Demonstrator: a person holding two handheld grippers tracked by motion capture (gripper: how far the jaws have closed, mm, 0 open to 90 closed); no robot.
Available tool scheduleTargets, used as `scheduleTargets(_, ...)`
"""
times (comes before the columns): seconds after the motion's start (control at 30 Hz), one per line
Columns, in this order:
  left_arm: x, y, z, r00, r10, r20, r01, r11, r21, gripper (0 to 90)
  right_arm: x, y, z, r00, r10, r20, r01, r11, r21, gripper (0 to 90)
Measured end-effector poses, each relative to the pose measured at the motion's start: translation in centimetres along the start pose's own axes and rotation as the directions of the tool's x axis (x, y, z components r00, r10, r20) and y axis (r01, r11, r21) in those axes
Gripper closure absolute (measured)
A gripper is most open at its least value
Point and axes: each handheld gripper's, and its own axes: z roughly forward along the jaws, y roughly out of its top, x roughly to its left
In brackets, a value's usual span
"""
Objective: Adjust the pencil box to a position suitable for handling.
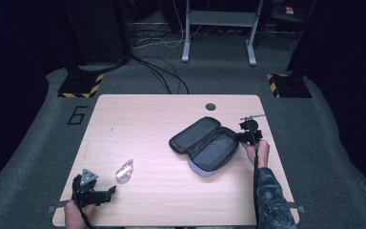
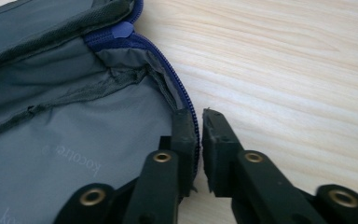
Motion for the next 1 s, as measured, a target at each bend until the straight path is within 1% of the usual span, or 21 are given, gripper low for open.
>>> scheduleTargets(0.03,0.0,0.0,0.0,1.0000,0.000,0.000,0.000,1.0000,0.000,3.4,0.0,-0.1,0.0,0.9998,0.016,0.011,-0.016,0.9999,-0.007,86.5)
scheduleTargets(0.07,0.0,0.0,0.0,1.0000,0.000,0.000,0.000,1.0000,0.000,3.4,0.0,-0.1,0.0,0.9998,0.016,0.011,-0.016,0.9999,-0.007,86.5)
scheduleTargets(0.1,0.0,0.0,0.0,1.0000,0.000,0.000,0.000,1.0000,0.000,3.4,-0.1,-0.2,-0.2,0.9995,0.029,0.015,-0.029,0.9995,-0.010,86.7)
scheduleTargets(0.13,0.0,0.0,0.0,1.0000,0.000,-0.001,0.000,1.0000,0.000,3.4,0.0,-0.4,-0.3,0.9987,0.047,0.021,-0.047,0.9989,-0.007,86.9)
scheduleTargets(0.17,0.0,0.0,0.0,1.0000,0.000,-0.001,0.000,1.0000,0.000,3.4,-0.1,-0.8,-0.6,0.9958,0.089,0.023,-0.088,0.9960,-0.013,87.0)
scheduleTargets(0.23,0.0,0.0,0.0,1.0000,-0.001,-0.001,0.001,1.0000,-0.001,3.4,-0.3,-1.0,-0.7,0.9950,0.097,0.025,-0.096,0.9952,-0.014,87.0)
scheduleTargets(0.27,0.0,0.0,0.0,1.0000,-0.001,-0.002,0.001,1.0000,0.000,3.4,-0.3,-1.3,-0.9,0.9924,0.120,0.028,-0.120,0.9926,-0.023,87.0)
scheduleTargets(0.3,0.0,0.0,0.0,1.0000,-0.001,-0.003,0.001,1.0000,-0.001,3.5,-0.3,-1.9,-1.2,0.9884,0.145,0.046,-0.144,0.9893,-0.025,87.1)
scheduleTargets(0.33,0.0,0.0,0.0,1.0000,-0.001,-0.002,0.001,1.0000,-0.001,3.5,-0.3,-2.1,-1.4,0.9866,0.156,0.046,-0.155,0.9874,-0.032,87.1)
scheduleTargets(0.37,0.0,0.0,0.0,1.0000,-0.001,-0.002,0.001,1.0000,-0.001,3.5,-0.3,-2.1,-1.4,0.9866,0.156,0.046,-0.155,0.9874,-0.032,87.1)
scheduleTargets(0.43,0.0,0.0,0.0,1.0000,0.000,-0.002,0.000,1.0000,0.000,3.5,-0.2,-2.6,-1.7,0.9828,0.177,0.054,-0.175,0.9841,-0.030,87.1)
scheduleTargets(0.5,0.0,0.0,0.0,1.0000,0.000,-0.004,0.000,1.0000,0.002,3.5,-0.1,-3.4,-2.3,0.9769,0.209,0.045,-0.207,0.9777,-0.035,86.0)
scheduleTargets(0.53,0.0,0.0,0.0,1.0000,0.000,-0.004,0.000,1.0000,0.001,3.5,-0.1,-3.4,-2.3,0.9769,0.209,0.045,-0.207,0.9777,-0.035,86.0)
scheduleTargets(0.57,0.0,0.0,0.0,1.0000,0.000,-0.004,0.000,1.0000,0.001,3.5,0.1,-4.1,-2.7,0.9784,0.205,0.025,-0.204,0.9781,-0.041,83.9)
scheduleTargets(0.6,0.0,0.0,0.0,1.0000,0.000,-0.004,0.000,1.0000,0.001,3.5,0.1,-4.1,-2.7,0.9784,0.205,0.025,-0.204,0.9781,-0.041,83.9)
scheduleTargets(0.63,0.0,0.0,0.0,1.0000,0.000,-0.004,0.000,1.0000,0.001,3.5,0.5,-4.7,-3.0,0.9822,0.187,0.009,-0.187,0.9814,-0.044,80.9)
scheduleTargets(0.7,0.0,0.0,0.0,1.0000,0.000,-0.004,0.000,1.0000,0.001,3.5,0.8,-5.0,-3.1,0.9837,0.179,0.004,-0.179,0.9830,-0.041,79.9)
scheduleTargets(0.73,0.0,0.0,0.0,1.0000,0.000,-0.004,0.000,1.0000,0.001,3.5,1.1,-5.4,-3.2,0.9881,0.154,0.002,-0.153,0.9875,-0.036,78.6)
scheduleTargets(0.77,0.0,0.0,0.0,1.0000,0.000,-0.004,0.000,1.0000,0.002,3.5,1.7,-5.8,-3.5,0.9909,0.134,-0.011,-0.134,0.9903,-0.036,76.8)
scheduleTargets(0.8,0.0,0.0,0.0,1.0000,0.000,-0.004,0.000,1.0000,0.002,3.5,1.7,-5.8,-3.5,0.9909,0.134,-0.011,-0.134,0.9903,-0.036,76.8)
scheduleTargets(1.0,0.0,0.0,0.0,1.0000,-0.001,-0.003,0.001,1.0000,-0.001,3.5,3.5,-6.8,-4.6,0.9893,0.122,-0.080,-0.125,0.9915,-0.035,67.8)
